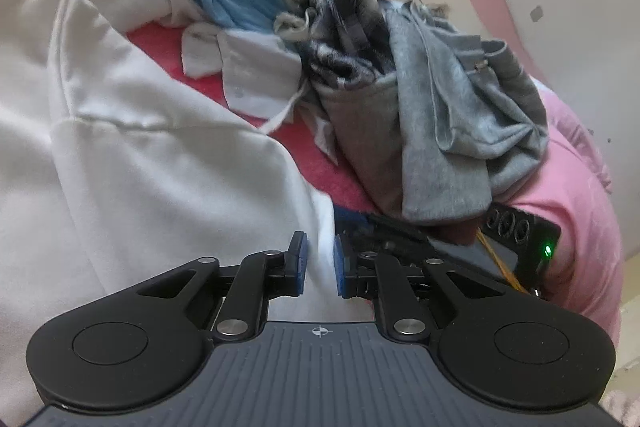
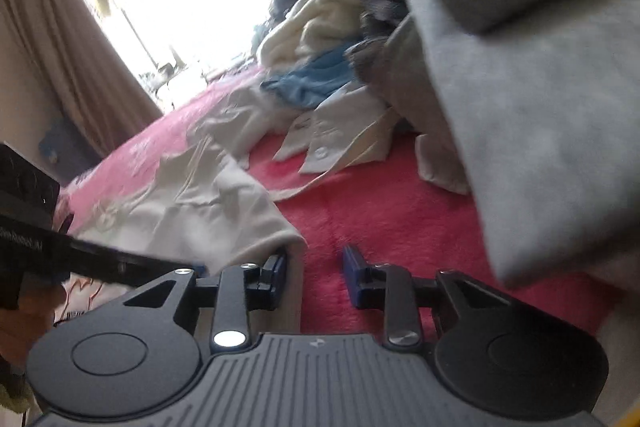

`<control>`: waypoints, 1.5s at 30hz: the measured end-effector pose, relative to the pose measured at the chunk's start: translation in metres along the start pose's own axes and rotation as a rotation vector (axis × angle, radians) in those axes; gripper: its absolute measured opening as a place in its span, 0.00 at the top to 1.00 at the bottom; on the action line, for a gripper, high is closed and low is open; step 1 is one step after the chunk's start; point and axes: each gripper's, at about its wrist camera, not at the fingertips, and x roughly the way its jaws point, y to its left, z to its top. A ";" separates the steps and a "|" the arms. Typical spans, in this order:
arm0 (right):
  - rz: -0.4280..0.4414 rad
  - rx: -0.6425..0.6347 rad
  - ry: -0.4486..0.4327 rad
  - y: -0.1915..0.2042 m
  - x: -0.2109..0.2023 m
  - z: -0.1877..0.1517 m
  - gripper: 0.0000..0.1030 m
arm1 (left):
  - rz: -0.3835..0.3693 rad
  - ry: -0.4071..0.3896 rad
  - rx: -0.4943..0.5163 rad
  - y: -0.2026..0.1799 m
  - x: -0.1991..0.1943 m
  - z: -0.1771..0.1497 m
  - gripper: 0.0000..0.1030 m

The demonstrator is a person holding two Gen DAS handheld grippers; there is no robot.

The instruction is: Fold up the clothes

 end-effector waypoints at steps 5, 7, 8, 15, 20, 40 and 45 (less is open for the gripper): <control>-0.021 0.106 -0.031 -0.022 -0.024 -0.005 0.66 | -0.007 -0.011 -0.031 0.002 -0.011 -0.001 0.72; -0.061 0.109 -0.039 -0.025 -0.040 -0.008 0.64 | 0.014 -0.016 -0.025 0.001 -0.017 -0.003 0.72; -0.075 0.103 -0.041 -0.023 -0.047 -0.009 0.63 | 0.029 -0.014 -0.021 0.000 -0.020 -0.005 0.72; 0.001 0.006 -0.063 0.016 -0.093 -0.021 0.66 | 0.244 0.069 0.125 -0.019 -0.027 -0.031 0.72; -0.002 -0.054 0.123 0.032 -0.059 -0.037 0.73 | 0.311 0.074 0.181 -0.022 -0.033 -0.040 0.73; -0.095 -0.296 0.292 0.097 -0.120 -0.083 0.80 | 0.392 0.044 0.411 -0.080 -0.048 -0.103 0.72; -0.179 -0.251 0.309 0.093 -0.120 -0.112 0.82 | 0.415 0.099 0.515 -0.101 -0.032 -0.147 0.72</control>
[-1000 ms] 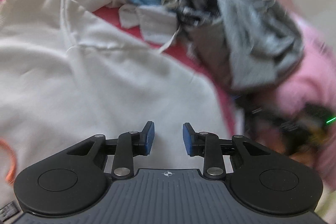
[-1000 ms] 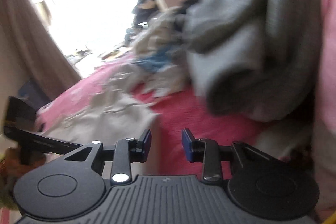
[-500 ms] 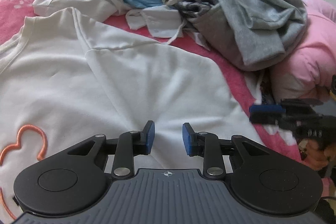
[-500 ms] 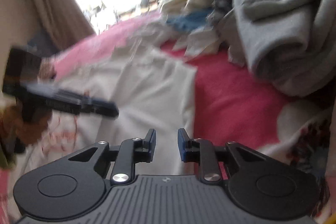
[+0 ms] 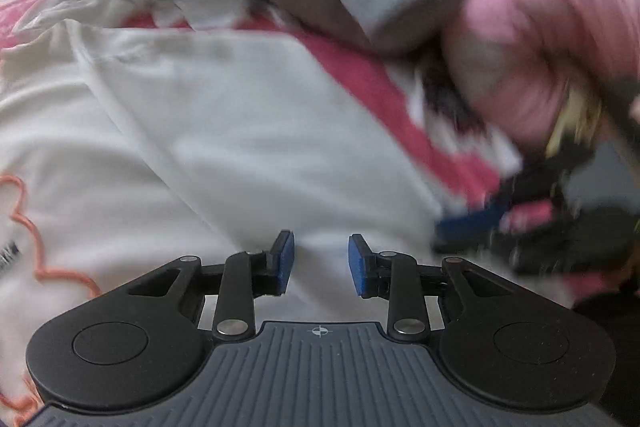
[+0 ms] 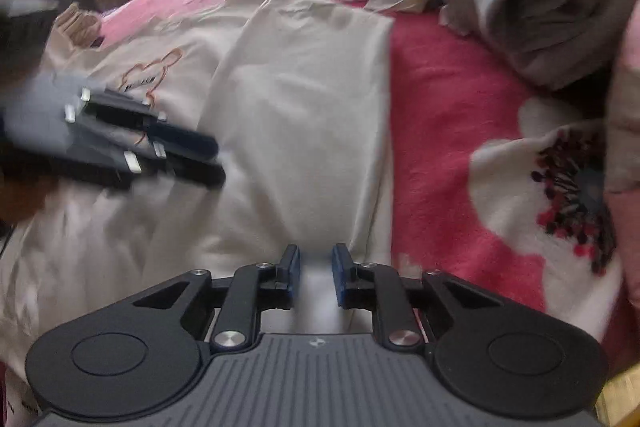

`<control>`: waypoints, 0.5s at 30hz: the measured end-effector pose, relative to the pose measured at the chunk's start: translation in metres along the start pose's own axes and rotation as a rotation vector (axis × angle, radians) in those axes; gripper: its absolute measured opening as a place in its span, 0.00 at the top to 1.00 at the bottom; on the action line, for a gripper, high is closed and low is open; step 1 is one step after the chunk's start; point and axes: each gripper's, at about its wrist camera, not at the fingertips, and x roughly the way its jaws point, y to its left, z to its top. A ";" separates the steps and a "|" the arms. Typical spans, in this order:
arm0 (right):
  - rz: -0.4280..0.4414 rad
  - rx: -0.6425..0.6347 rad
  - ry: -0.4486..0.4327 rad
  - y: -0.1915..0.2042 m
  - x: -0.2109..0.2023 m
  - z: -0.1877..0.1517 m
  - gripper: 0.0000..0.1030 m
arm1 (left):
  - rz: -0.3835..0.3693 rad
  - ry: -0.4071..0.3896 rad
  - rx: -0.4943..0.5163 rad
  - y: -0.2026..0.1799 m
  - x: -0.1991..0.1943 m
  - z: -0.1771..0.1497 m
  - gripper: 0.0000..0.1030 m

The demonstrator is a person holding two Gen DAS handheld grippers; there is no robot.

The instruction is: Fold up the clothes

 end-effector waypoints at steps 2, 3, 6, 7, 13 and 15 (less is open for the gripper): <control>0.013 0.010 -0.034 0.007 -0.016 0.000 0.78 | 0.039 -0.041 0.056 -0.017 -0.009 -0.005 0.72; 0.047 0.012 -0.049 0.012 -0.026 -0.001 0.78 | 0.021 -0.055 0.054 -0.022 -0.016 -0.007 0.72; 0.071 -0.038 0.013 0.029 -0.038 -0.014 0.78 | -0.039 -0.065 0.078 -0.042 -0.034 -0.018 0.70; 0.062 -0.056 0.057 0.031 -0.033 -0.019 0.78 | -0.054 -0.045 0.093 -0.048 -0.034 -0.023 0.69; 0.022 -0.090 0.082 0.046 -0.038 -0.015 0.78 | -0.003 -0.017 0.125 -0.072 -0.026 -0.050 0.69; 0.055 -0.093 0.043 0.052 -0.048 -0.007 0.78 | 0.004 -0.048 0.047 -0.066 -0.040 -0.051 0.68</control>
